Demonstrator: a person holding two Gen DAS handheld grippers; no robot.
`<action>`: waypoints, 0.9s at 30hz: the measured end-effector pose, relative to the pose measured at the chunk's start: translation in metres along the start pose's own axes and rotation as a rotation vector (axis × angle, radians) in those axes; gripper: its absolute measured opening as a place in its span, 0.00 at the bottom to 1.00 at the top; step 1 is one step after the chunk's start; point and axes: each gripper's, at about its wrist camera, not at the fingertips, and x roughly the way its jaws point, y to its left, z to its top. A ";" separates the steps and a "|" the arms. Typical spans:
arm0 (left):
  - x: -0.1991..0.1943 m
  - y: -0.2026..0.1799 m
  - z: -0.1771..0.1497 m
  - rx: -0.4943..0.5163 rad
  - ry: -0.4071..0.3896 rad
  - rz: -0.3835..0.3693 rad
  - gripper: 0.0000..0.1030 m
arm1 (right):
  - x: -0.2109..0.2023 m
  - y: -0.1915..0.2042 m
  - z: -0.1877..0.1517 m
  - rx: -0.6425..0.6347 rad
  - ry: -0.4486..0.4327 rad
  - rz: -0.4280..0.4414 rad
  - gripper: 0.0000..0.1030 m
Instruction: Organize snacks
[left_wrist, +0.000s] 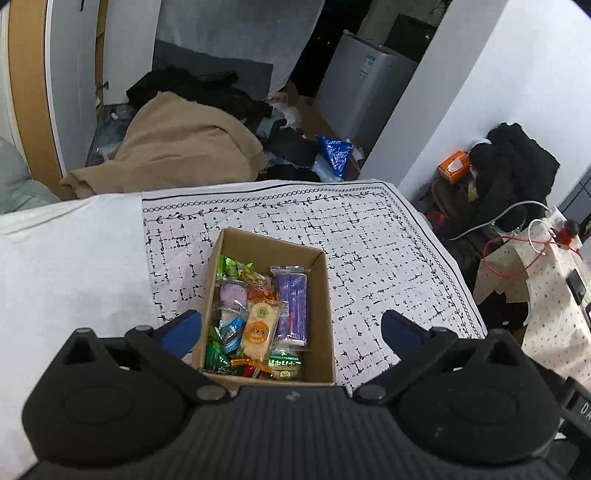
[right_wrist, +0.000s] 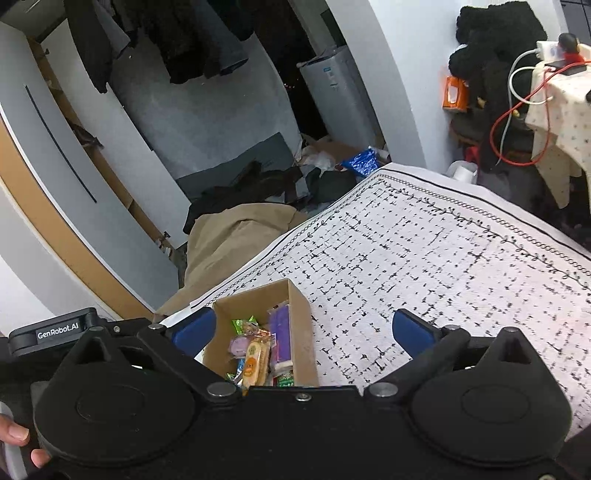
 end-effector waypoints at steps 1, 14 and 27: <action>-0.004 -0.001 -0.002 0.006 -0.007 -0.001 1.00 | -0.005 0.000 -0.001 -0.003 -0.004 -0.003 1.00; -0.051 -0.014 -0.034 0.112 -0.076 -0.003 1.00 | -0.062 -0.002 -0.021 -0.038 -0.058 -0.040 1.00; -0.079 -0.024 -0.070 0.213 -0.134 0.017 1.00 | -0.102 -0.004 -0.040 -0.084 -0.089 -0.056 1.00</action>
